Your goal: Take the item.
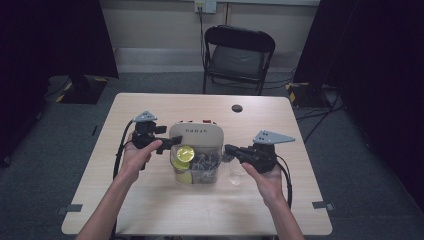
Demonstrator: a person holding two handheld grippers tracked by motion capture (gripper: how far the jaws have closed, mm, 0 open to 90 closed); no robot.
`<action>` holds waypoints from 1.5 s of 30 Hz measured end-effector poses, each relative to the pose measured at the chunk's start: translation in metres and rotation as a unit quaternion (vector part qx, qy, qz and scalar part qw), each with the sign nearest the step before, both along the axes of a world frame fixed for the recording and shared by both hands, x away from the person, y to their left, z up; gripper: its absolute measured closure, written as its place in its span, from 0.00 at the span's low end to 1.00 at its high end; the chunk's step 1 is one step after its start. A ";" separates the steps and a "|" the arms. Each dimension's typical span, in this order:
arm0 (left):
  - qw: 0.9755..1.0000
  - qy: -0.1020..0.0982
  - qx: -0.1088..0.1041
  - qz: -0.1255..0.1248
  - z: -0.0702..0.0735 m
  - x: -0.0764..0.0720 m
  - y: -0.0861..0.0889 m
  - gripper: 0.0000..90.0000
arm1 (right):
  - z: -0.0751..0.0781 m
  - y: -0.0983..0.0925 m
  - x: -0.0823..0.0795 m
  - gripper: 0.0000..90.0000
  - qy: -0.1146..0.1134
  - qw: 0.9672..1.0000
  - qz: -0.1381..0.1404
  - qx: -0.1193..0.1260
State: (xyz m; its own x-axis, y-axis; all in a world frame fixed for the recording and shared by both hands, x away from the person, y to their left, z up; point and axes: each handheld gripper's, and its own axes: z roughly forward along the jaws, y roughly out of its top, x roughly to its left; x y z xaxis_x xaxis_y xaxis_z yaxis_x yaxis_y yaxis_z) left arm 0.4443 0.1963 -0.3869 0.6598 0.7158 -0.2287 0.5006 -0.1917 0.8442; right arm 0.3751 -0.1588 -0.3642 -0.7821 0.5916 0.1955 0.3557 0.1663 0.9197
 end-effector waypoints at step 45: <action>1.000 0.004 0.000 -0.001 -0.001 0.001 0.001 0.17 | -0.033 -0.028 0.005 1.00 0.039 0.998 -0.038 -0.033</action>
